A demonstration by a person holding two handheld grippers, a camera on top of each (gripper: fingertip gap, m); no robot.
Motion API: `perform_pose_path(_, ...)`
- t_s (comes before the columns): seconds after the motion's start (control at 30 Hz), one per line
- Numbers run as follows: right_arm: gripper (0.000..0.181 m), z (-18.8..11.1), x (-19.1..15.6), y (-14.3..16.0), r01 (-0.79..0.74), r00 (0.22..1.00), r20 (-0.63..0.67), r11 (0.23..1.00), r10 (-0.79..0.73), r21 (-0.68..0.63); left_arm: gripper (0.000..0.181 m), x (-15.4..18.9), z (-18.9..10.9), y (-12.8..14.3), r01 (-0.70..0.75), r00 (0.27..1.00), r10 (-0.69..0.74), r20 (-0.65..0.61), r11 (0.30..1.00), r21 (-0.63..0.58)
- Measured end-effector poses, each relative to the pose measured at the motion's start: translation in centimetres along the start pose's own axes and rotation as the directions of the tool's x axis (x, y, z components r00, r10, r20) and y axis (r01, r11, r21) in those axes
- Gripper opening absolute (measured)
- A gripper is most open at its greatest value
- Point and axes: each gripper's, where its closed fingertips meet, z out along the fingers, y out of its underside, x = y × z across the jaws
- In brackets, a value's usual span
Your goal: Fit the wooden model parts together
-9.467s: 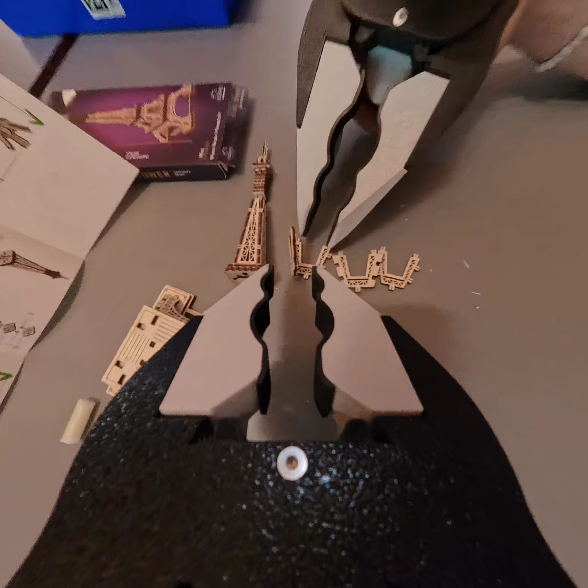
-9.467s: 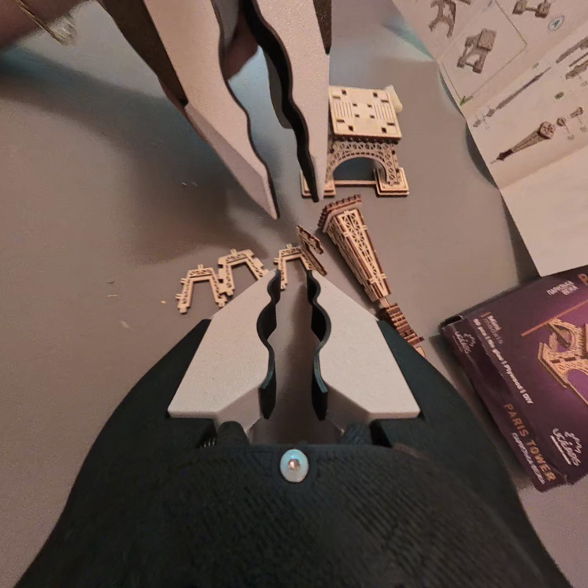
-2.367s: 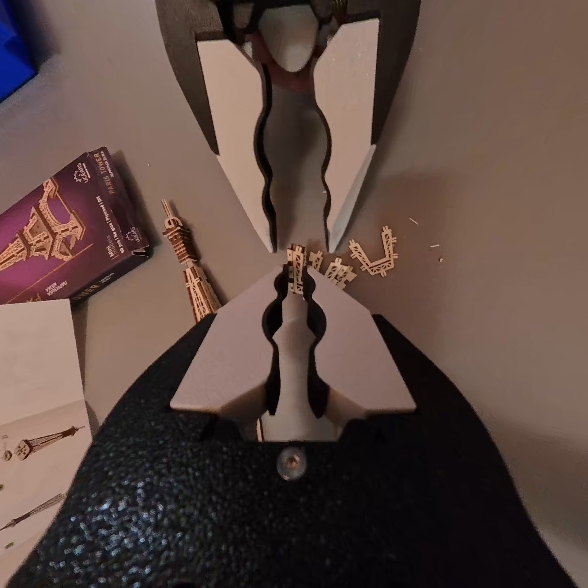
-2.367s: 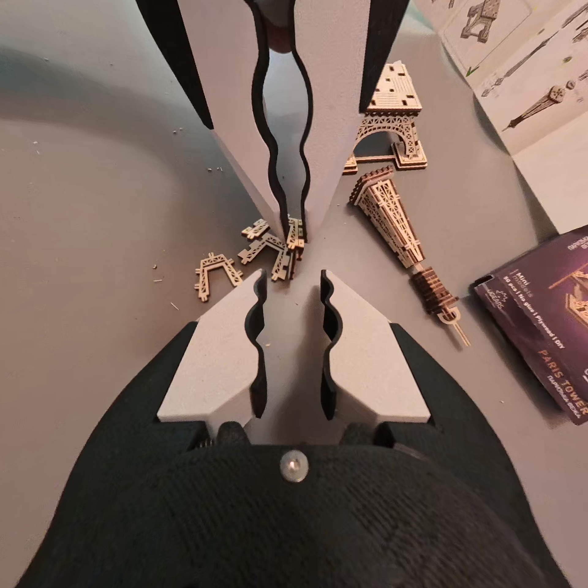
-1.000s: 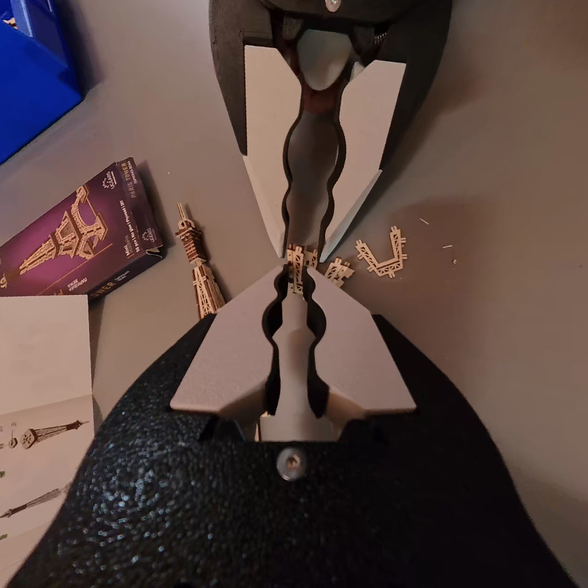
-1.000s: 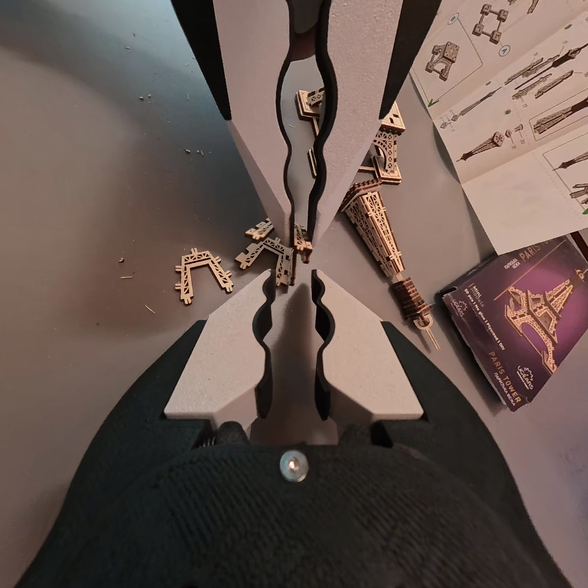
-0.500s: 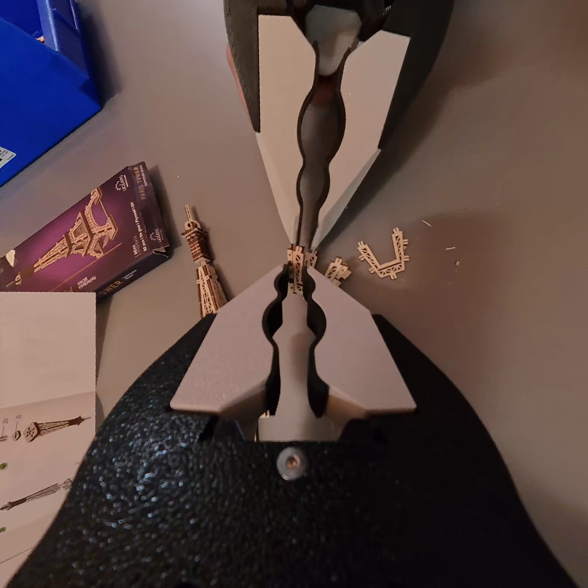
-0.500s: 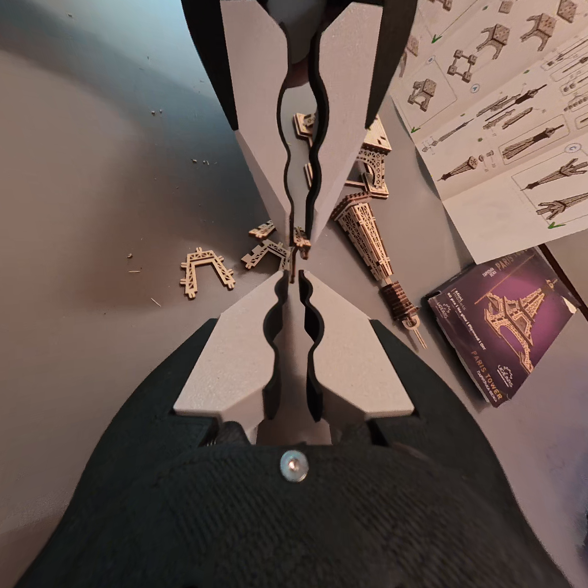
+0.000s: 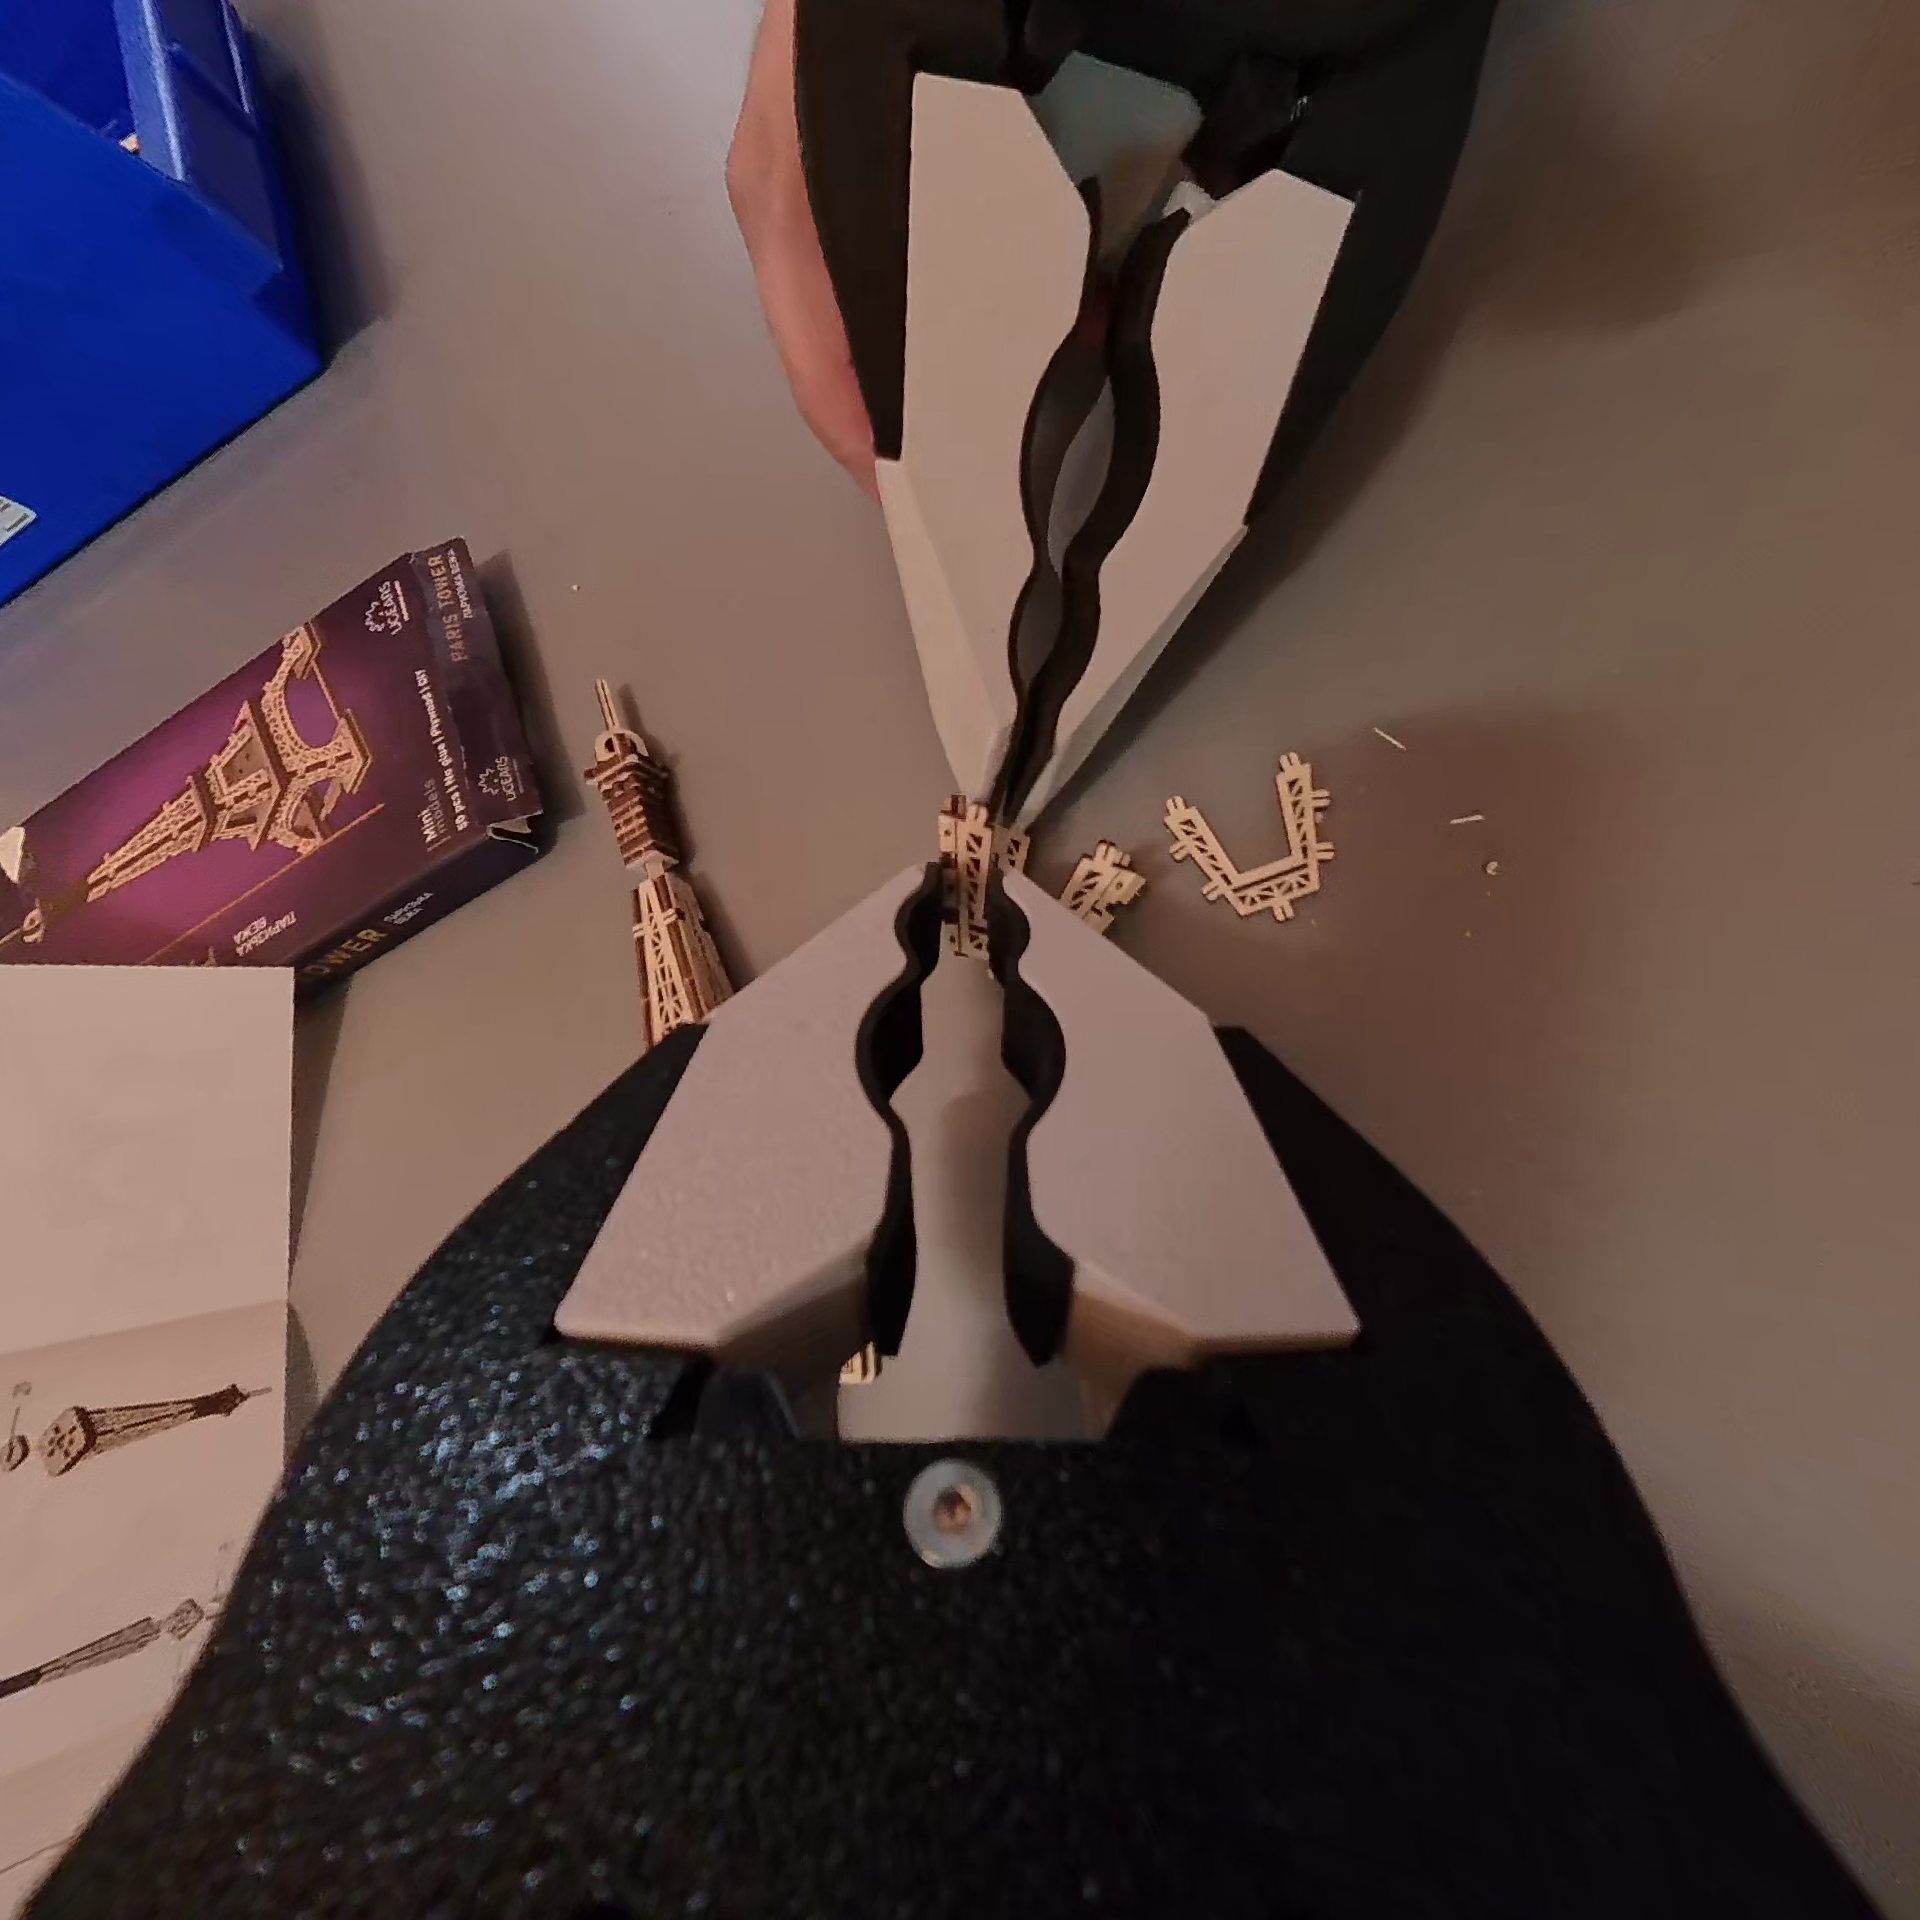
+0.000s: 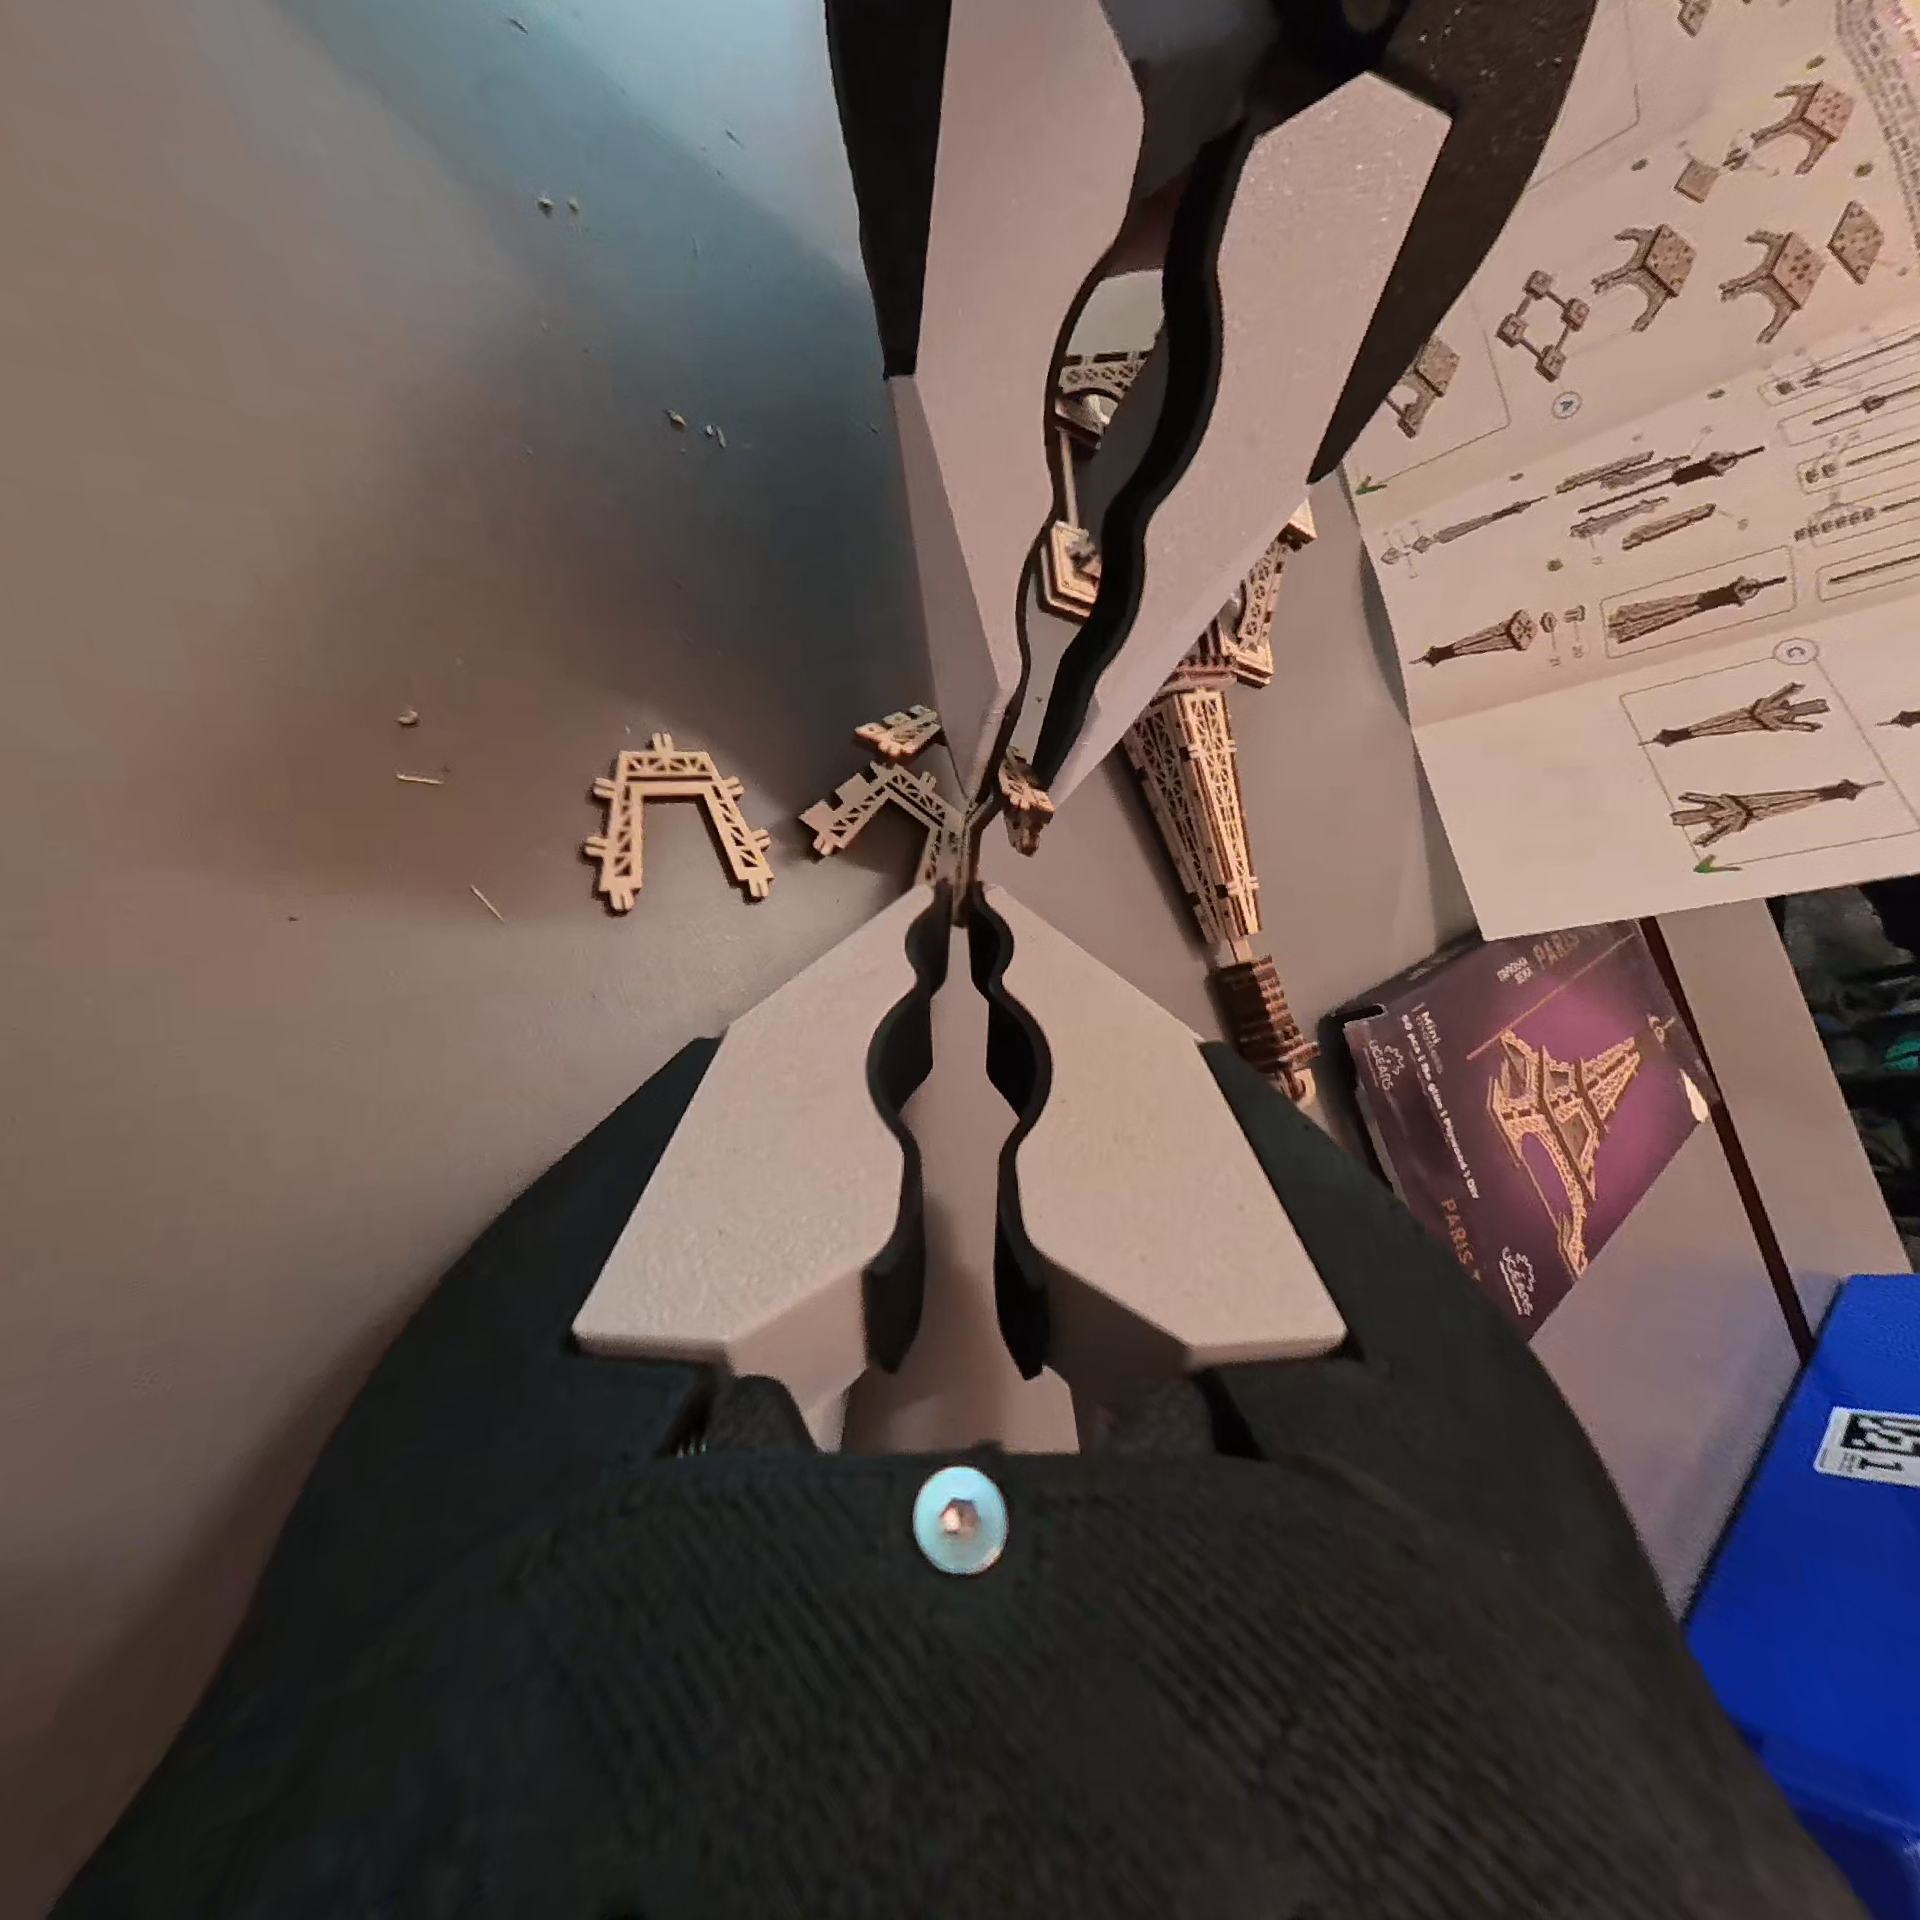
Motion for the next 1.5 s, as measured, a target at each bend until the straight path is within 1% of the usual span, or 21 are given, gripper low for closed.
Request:
perform_pose_path(0.03,0.001,0.06,-0.12,-0.10,0.001,1.000,0.006,1.000,-0.001,0.005,0.006,0.01,-0.02,0.02,0.001,1.000,-0.001,0.000,1.000,0.001)
perform_pose_path(0.17,0.000,0.32,0.31,-0.12,0.036,0.999,-0.032,0.999,-0.036,-0.009,0.006,-0.17,-0.17,0.17,-0.015,1.000,0.015,0.017,1.000,-0.015)
perform_pose_path(0.5,0.000,0.56,0.47,-0.19,0.047,0.998,-0.050,0.999,-0.048,-0.013,0.006,-0.24,-0.24,0.35,0.002,1.000,-0.001,0.021,1.000,-0.024)
perform_pose_path(0.7,0.000,0.20,0.33,-0.26,0.050,0.997,-0.050,0.999,-0.051,-0.005,0.006,0.04,-0.15,0.17,0.007,1.000,-0.006,0.010,1.000,-0.020)
perform_pose_path(0.8,0.004,0.18,0.17,-0.34,0.041,0.999,-0.030,0.999,-0.041,0.002,0.006,0.09,-0.09,0.15,0.008,1.000,-0.008,0.008,1.000,-0.020)
perform_pose_path(0.9,0.000,0.17,-0.04,-0.30,0.038,0.999,-0.016,0.999,-0.038,0.004,0.006,0.14,-0.05,0.12,0.006,1.000,-0.005,0.010,1.000,-0.021)
perform_pose_path(1.27,0.000,0.71,0.23,-0.44,0.042,0.998,-0.040,0.999,-0.042,-0.014,0.006,0.19,-0.07,0.15,0.043,0.999,-0.043,0.014,0.999,0.004)
perform_pose_path(1.37,0.000,0.75,0.25,-0.43,0.020,0.999,-0.039,1.000,-0.020,-0.017,0.006,0.17,-0.05,0.11,0.055,0.998,-0.055,0.009,0.998,0.011)
perform_pose_path(1.5,0.000,0.81,0.26,-0.34,-0.061,0.998,-0.012,0.998,0.061,-0.013,0.006,0.11,0.02,0.08,0.071,0.997,-0.071,-0.003,0.997,0.017)
